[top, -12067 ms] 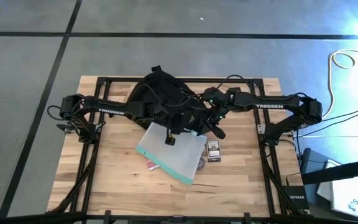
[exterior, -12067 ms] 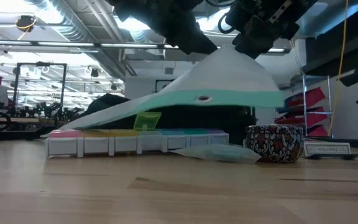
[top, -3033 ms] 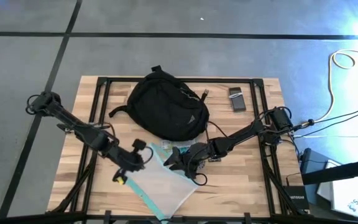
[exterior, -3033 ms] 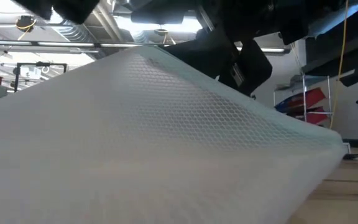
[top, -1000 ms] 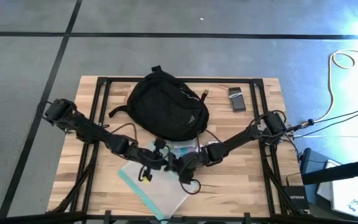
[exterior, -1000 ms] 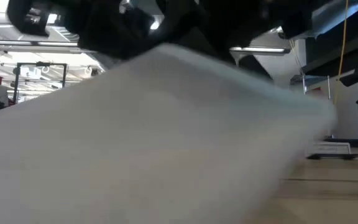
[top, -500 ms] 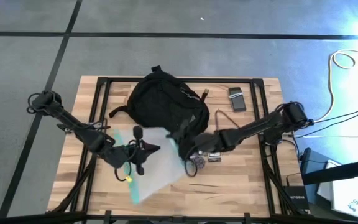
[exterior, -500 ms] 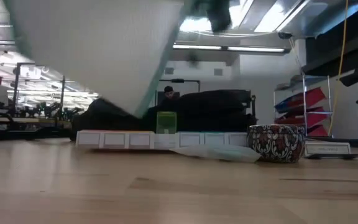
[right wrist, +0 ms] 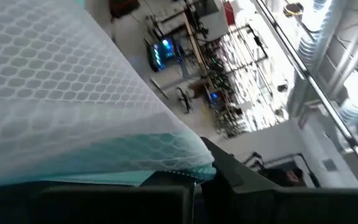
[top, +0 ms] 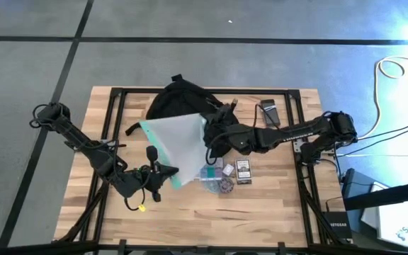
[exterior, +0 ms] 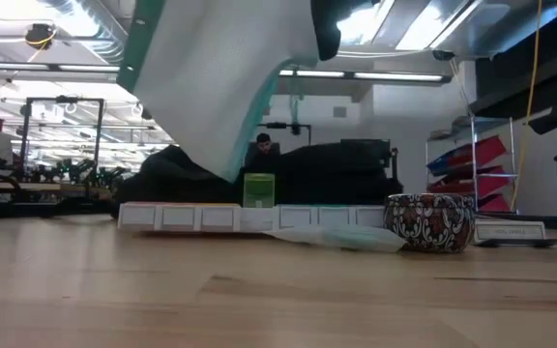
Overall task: Unpack backpack
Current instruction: Put the scented candle into the blue zip bag
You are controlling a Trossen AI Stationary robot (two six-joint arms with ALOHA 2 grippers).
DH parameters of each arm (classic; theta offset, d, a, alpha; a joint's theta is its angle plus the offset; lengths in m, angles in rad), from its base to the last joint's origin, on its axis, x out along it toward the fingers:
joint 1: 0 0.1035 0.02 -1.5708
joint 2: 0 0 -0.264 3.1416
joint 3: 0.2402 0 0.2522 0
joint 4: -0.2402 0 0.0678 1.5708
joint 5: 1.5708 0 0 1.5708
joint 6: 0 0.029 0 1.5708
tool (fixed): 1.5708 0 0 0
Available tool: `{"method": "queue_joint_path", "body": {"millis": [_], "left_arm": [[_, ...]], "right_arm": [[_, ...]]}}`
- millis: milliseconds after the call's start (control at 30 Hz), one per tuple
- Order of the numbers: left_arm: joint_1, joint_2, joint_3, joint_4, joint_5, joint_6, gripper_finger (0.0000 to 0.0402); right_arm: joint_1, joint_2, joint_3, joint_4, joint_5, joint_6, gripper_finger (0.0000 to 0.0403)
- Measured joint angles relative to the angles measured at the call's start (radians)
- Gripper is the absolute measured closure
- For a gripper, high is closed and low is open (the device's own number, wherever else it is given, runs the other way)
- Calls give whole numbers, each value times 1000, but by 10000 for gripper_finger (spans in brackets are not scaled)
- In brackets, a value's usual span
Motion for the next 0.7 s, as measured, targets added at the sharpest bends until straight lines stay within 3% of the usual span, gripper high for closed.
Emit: {"method": "queue_joint_path", "body": {"millis": [367, 567, 700], "left_arm": [[-47, 0, 0, 1, -100, 39, 401], [-47, 0, 0, -18, -101, -21, 401], [-41, 0, 0, -47, -102, -44, 401]], "right_arm": [[8, 0, 146, -7, 41, -12, 403], [-6, -2, 175, -99, 240, -8, 403], [-3, 3, 175, -209, 346, 92, 403]]}}
